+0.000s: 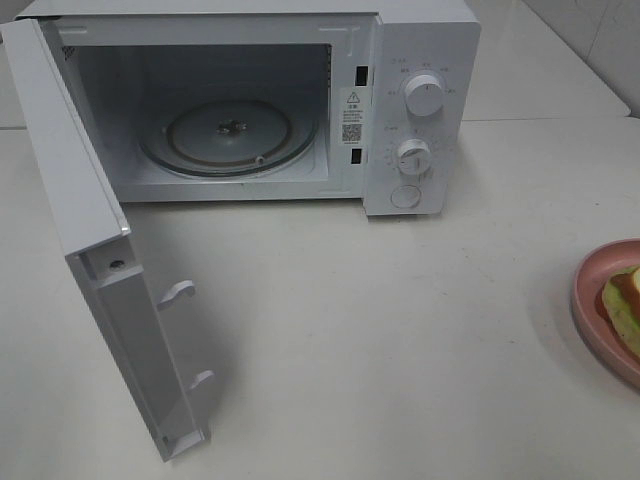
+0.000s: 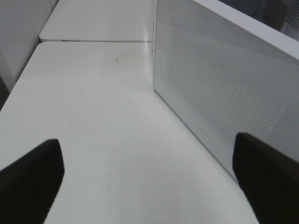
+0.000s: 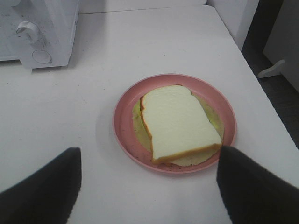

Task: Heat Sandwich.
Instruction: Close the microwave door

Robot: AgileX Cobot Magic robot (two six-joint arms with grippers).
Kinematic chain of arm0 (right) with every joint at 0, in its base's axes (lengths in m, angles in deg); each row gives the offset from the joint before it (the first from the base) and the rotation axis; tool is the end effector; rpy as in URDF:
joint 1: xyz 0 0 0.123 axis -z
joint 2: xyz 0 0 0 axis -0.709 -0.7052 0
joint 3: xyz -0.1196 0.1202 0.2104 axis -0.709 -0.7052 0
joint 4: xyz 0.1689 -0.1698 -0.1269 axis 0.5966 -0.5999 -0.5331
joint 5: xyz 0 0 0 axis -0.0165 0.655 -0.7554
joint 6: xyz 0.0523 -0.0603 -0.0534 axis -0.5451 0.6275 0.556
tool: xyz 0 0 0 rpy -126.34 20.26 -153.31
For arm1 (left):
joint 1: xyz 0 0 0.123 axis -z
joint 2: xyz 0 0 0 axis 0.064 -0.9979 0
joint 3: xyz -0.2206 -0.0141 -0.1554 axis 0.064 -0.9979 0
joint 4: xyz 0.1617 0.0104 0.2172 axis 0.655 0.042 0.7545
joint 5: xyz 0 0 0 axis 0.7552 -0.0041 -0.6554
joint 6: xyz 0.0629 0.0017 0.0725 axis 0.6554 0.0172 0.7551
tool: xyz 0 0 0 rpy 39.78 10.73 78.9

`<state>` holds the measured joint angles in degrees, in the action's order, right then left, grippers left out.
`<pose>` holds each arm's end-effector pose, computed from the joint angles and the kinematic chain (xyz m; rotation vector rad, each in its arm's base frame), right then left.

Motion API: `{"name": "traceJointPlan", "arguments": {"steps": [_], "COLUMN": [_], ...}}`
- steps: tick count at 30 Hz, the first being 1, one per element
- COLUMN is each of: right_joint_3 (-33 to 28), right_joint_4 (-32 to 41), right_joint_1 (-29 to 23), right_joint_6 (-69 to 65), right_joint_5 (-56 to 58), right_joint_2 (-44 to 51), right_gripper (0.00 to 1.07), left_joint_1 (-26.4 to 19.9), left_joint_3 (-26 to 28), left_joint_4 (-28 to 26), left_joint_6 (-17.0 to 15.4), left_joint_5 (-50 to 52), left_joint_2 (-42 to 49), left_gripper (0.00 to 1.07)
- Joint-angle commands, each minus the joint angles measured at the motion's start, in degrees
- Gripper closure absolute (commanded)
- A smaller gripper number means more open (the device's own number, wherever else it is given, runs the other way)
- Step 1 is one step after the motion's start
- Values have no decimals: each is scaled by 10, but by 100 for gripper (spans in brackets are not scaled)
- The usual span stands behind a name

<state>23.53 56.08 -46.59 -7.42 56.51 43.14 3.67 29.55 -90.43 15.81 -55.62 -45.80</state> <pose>0.0302 -0.0097 0.2892 0.1104 2.0096 -0.0509 0.0401 -0.0046 0.3013 0.0098 1.9447 -0.0627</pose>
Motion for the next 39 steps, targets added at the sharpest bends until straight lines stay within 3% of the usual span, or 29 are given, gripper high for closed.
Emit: {"name": "traceJointPlan", "arguments": {"steps": [1,7,9,10,12,13,14,20,31,38,39], "right_joint_3": [-2,-2,-2,-2,-2,-2,-2,-2,-2,-2,-2], "right_joint_4": [0,0,0,0,0,0,0,0,0,0,0], "right_joint_1": [1,1,1,1,1,1,1,1,1,1,1], "right_joint_6": [5,5,5,5,5,5,5,5,5,5,5], "right_joint_5": [-6,-6,-6,-6,-6,-6,-6,-6,-6,-6,-6], "right_joint_2": [15,15,15,15,15,15,15,15,15,15,15], "right_gripper": [31,31,31,31,31,31,31,31,31,31,31], "left_joint_1": [0,0,0,0,0,0,0,0,0,0,0], "left_joint_3": [3,3,3,3,2,-1,-6,-46,-167,-179,-179], "left_joint_4": [4,5,5,5,6,6,6,9,10,30,53], "left_joint_6": [-3,-3,-3,-3,-3,-3,-3,-1,1,1,-1], "left_joint_5": [29,69,88,88,113,127,140,264,634,777,826], "left_joint_2": [-22,-90,-127,-127,-168,-181,-191,-246,-372,-476,-513], "left_gripper": [20,46,66,66,80,98,105,107,107,107,107]}}
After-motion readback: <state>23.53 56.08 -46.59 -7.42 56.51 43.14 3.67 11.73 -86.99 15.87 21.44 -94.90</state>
